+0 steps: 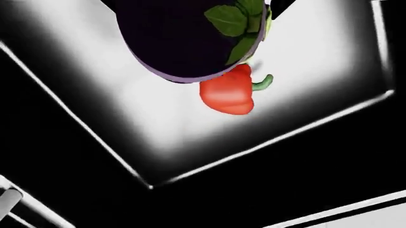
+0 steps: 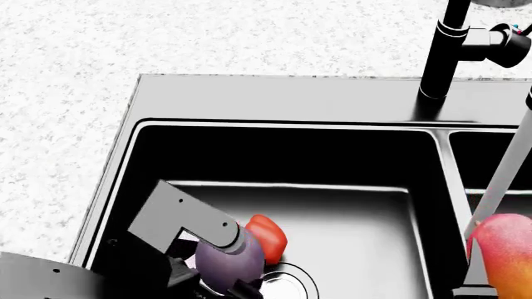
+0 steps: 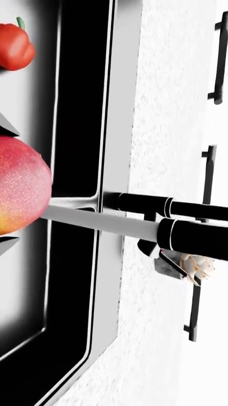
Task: Pick the eggplants and mangos from the sink and place them in one bowl. Place the bell pepper in the other bowl. Then turn off the sink faucet.
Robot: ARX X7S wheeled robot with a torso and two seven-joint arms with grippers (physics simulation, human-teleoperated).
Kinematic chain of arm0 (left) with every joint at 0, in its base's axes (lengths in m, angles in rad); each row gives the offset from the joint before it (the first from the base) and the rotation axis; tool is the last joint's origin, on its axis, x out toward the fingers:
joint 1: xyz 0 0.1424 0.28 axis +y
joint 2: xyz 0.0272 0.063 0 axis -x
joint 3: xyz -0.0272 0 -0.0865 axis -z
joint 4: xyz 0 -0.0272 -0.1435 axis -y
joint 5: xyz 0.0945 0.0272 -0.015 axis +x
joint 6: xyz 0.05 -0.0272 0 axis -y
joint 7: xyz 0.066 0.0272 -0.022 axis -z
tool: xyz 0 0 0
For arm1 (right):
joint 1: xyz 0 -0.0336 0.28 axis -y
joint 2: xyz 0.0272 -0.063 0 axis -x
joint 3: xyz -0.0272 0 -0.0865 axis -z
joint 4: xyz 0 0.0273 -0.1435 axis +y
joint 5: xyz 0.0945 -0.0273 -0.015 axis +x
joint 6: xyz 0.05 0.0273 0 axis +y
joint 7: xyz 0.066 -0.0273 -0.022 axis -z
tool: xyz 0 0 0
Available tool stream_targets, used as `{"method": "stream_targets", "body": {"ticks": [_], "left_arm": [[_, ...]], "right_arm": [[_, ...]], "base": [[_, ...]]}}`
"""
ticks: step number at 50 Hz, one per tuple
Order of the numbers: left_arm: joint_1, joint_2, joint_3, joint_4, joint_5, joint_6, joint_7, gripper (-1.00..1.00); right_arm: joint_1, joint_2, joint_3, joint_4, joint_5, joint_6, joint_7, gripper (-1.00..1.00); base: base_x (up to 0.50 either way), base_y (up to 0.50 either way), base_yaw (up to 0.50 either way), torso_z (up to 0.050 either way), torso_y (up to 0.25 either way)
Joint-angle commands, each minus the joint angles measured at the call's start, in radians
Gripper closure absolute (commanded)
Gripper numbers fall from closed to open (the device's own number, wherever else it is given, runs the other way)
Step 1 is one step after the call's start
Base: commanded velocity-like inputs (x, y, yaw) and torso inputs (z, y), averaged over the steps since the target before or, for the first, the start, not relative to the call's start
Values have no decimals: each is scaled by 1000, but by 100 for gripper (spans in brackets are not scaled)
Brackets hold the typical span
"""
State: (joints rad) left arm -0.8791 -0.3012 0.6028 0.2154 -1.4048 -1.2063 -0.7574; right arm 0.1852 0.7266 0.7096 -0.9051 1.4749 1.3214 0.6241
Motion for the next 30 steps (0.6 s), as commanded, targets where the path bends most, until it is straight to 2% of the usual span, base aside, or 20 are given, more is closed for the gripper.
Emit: {"method": "stream_targets", "body": {"ticks": [1,5,6,9,10,14,16,20,24,30], "left_arm": [[-39,-120,-57,243,94,109,211,100],[-38,-146,-108,272,96,148,196,100],[37,-250,-152,422,168,172,91,100],[58,-266,-192,479,127,195,75,100],[54,-268,-216,477,57,193,41,100],[29,-278,-226,520,103,206,32,100],[26,-283,-246,526,75,213,14,100],[23,-283,-222,538,91,184,-32,100],[43,-321,-219,552,155,199,7,100],[65,-352,-211,554,216,191,-27,100]], "right_arm": [[12,-33,-37,-16,-97,-30,-50,100],[-3,-54,-59,-26,-164,-52,-86,100],[-2,-62,-76,-34,-168,-59,-100,100],[-8,-65,-79,-38,-175,-64,-103,100],[-7,-65,-84,-38,-173,-63,-100,100],[-9,-66,-90,-38,-174,-65,-100,100],[7,-72,-120,-31,-192,-68,-103,100],[31,-64,-143,-16,-187,-64,-96,100],[6,-68,-131,-23,-199,-77,-107,100],[7,-67,-144,-35,-203,-83,-103,100]], "base": [[0,0,0,0,0],[0,0,0,0,0],[0,0,0,0,0],[0,0,0,0,0],[0,0,0,0,0],[0,0,0,0,0],[0,0,0,0,0],[0,0,0,0,0],[0,0,0,0,0],[0,0,0,0,0]]}}
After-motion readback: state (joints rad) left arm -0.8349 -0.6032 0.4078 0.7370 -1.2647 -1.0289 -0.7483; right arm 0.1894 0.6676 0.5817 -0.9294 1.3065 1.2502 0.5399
